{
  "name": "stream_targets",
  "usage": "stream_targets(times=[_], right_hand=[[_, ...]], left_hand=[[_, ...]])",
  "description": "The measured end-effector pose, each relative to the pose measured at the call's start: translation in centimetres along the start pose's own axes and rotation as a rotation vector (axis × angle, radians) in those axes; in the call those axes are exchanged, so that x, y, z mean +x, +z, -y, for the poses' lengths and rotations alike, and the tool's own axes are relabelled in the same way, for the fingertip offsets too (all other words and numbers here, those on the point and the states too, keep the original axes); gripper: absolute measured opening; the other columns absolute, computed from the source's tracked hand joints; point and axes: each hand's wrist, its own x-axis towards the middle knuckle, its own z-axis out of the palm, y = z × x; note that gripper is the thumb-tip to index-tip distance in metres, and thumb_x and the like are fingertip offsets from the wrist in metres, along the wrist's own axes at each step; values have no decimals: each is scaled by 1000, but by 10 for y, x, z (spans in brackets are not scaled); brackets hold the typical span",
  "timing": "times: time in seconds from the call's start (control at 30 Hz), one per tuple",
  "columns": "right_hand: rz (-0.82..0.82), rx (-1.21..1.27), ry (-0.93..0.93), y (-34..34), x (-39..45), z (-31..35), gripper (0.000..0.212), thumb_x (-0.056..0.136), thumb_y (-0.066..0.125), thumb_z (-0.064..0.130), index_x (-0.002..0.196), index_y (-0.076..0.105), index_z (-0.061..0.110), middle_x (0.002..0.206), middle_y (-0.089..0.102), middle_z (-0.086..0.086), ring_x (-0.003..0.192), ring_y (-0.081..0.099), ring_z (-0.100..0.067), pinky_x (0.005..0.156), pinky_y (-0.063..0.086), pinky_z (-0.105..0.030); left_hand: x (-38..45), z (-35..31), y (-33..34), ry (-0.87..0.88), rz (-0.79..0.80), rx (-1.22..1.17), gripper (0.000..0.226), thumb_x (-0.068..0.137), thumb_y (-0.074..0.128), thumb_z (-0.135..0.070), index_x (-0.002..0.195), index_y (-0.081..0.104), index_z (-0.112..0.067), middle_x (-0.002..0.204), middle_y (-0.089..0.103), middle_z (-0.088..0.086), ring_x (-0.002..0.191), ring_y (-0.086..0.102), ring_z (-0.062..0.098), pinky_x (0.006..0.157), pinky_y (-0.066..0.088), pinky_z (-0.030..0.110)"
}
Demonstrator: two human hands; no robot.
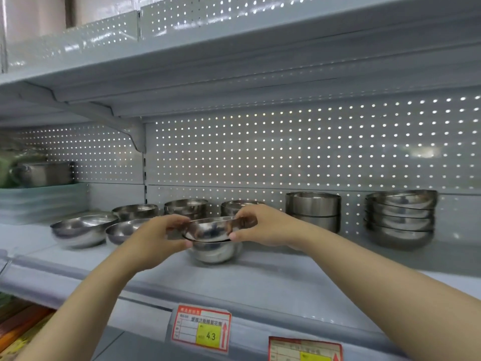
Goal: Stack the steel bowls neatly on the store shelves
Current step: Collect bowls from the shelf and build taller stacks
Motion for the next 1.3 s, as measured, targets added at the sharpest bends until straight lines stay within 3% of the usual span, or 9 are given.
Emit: stream_targets(times=[0.07,0.13,0.2,0.33,0.53,0.67,0.93,1.13,1.3], right_hand=[[-19,-26,-18,-8,-10,-2,38,79,71,41,111,61,24,107,61,10,99,57,-8,88,46,-25],[-50,-68,-19,-25,-27,-6,42,78,70,44,116,57,32,113,57,15,103,54,-4,87,44,-22],[-104,-109,0,-49,-49,-17,42,77,70,47,115,57,36,111,57,15,100,55,-3,84,44,-21],[-219,-136,82,-103,-106,-54,37,72,73,46,105,58,37,108,61,13,99,59,-6,88,49,-28],[-351,-142,242,-182,-197,-127,30,72,77,27,92,57,38,100,64,11,96,62,-10,85,50,-28],[-395,-184,378,-228,-256,-173,35,71,76,38,102,60,37,105,61,11,92,57,-2,76,48,-20],[-411,-179,482,-296,-317,-234,34,75,75,36,105,61,31,108,61,6,96,62,-9,83,49,-26],[-397,-275,483,-321,-333,-265,41,72,73,49,107,58,34,109,58,10,96,58,-9,78,47,-24],[-367,-404,548,-336,-349,-289,40,73,69,51,107,53,38,112,48,11,99,50,-12,75,40,-24]], left_hand=[[-10,-20,1,34,-84,87,54,80,70,-23,130,51,-27,130,55,-7,107,54,7,90,39,22],[-18,-51,6,110,-151,118,53,80,70,-23,129,52,-28,127,56,-7,91,54,4,81,38,23],[-21,-90,17,217,-154,84,49,79,70,-25,126,55,-29,121,59,-10,89,51,4,78,37,22],[-17,-181,64,409,-16,-23,44,79,70,-23,121,58,-29,123,60,-8,106,57,10,88,46,26],[-18,-319,159,636,129,-16,39,82,65,-28,121,59,-23,122,62,-3,115,56,17,84,42,22],[-18,-391,212,634,194,4,48,81,66,-33,126,55,-18,127,58,3,117,54,20,92,42,26],[-3,-496,277,467,333,38,43,84,65,-22,125,54,-26,133,52,-1,120,54,19,97,45,26],[-3,-531,307,462,304,76,43,82,66,-23,124,55,-23,129,55,-1,117,55,20,93,45,27],[-1,-530,337,445,301,99,54,84,58,-18,135,41,-24,136,48,1,123,50,22,87,43,26]])
